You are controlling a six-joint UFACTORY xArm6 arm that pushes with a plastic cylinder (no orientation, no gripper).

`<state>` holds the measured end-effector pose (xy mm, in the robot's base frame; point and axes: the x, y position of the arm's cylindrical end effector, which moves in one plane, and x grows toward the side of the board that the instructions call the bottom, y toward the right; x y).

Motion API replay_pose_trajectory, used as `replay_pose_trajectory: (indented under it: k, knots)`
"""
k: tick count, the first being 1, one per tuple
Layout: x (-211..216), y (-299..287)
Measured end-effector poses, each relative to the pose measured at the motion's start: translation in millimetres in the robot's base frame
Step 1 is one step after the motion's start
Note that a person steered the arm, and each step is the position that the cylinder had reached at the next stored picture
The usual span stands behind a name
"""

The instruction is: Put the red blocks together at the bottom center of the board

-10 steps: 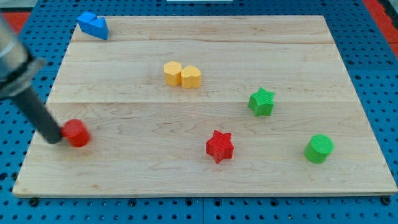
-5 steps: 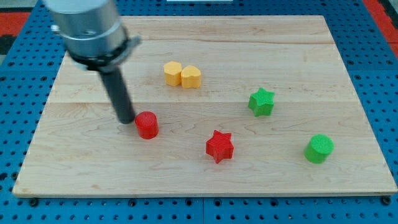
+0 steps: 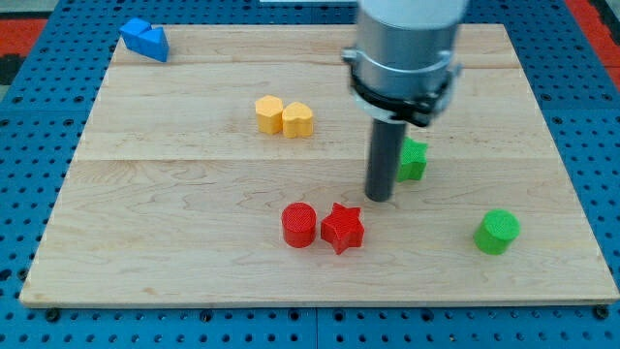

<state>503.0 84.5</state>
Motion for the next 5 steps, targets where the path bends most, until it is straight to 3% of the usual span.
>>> replay_pose_trajectory:
  k: [1, 5]
  knots:
    - [22.9, 3.4]
    - [24.5, -46.5]
